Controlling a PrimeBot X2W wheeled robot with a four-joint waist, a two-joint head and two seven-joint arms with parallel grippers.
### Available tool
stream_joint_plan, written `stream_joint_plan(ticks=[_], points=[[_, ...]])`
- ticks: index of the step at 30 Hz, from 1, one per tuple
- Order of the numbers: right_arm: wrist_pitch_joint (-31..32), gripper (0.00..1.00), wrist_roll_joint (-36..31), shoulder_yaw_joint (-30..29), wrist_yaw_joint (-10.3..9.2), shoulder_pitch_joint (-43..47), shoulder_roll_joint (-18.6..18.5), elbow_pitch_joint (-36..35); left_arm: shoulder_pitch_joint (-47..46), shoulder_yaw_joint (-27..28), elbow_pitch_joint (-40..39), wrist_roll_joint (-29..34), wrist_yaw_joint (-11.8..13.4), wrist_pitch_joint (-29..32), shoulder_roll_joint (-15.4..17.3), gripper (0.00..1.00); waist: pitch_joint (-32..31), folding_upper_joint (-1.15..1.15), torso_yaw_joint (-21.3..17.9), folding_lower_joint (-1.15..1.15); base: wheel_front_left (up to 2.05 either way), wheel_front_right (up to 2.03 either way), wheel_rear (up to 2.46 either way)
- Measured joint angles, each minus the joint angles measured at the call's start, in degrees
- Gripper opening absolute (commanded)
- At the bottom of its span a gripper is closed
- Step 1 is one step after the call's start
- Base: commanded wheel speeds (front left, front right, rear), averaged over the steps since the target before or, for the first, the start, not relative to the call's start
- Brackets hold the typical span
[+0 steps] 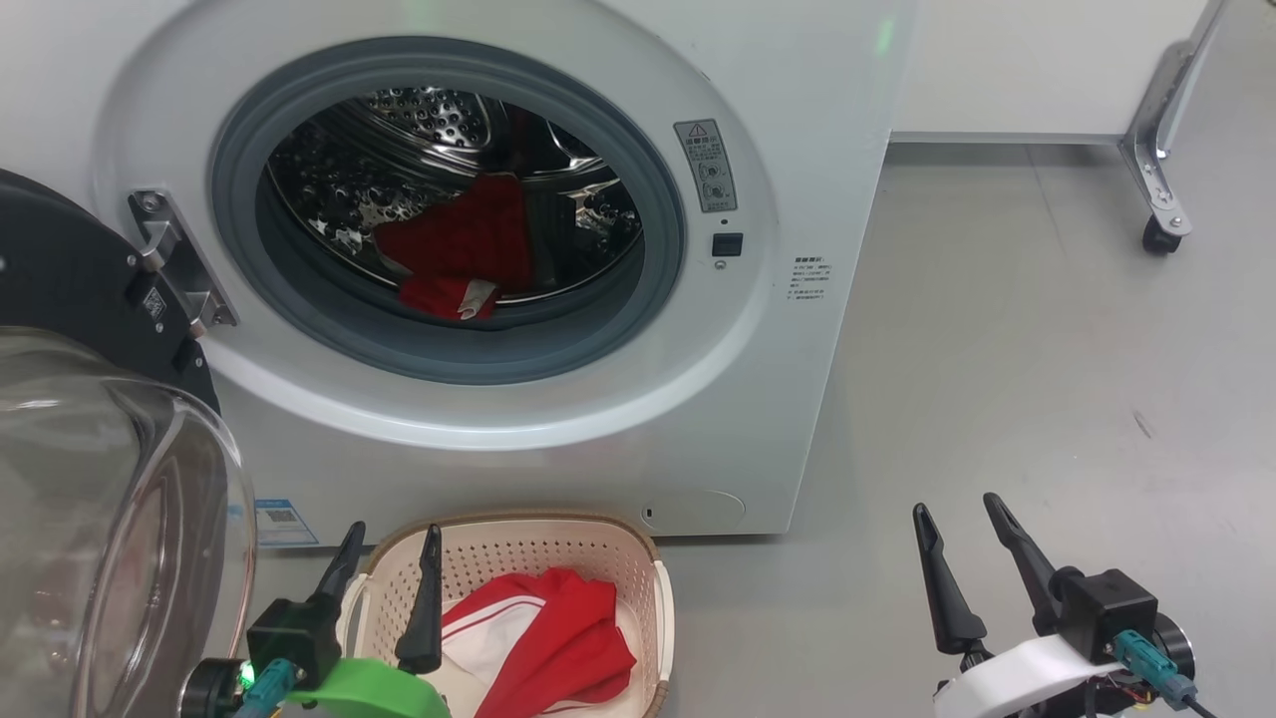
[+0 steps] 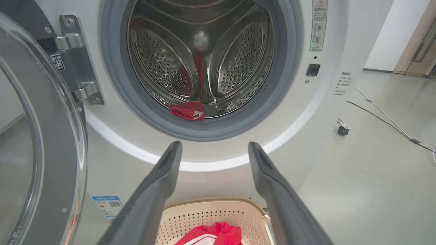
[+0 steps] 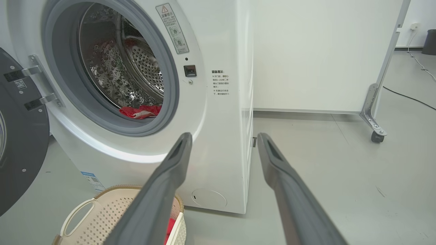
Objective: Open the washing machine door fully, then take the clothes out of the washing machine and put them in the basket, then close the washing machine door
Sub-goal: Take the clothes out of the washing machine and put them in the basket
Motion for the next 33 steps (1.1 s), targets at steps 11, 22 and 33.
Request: stream_joint_plan(ticks=[11,22,33], points=[[0.0,1.0,0.0,0.5,-0.92,2.0,0.1,-0.8,4.7,-0.1,-5.3,0.0,1.7,0.0,0.2,1.0,-1.2,0.0,0.1,0.0,0.0,0.0,0.0],[0.0,1.0,0.0,0.9,-1.42,2.9,0.1,-1.6,7.4,-1.2,-9.2,0.0,2.3,1.3,0.4,1.0,-1.3,0.0,0.1,0.0,0.0,0.0,0.0],[0.0,1.0,0.1,1.2,-1.92,3.0,0.1,-2.0,9.0,-1.4,-12.4,0.1,2.8,2.6,0.5,1.0,-1.2,0.0,0.0,0.0,0.0,0.0,0.0]])
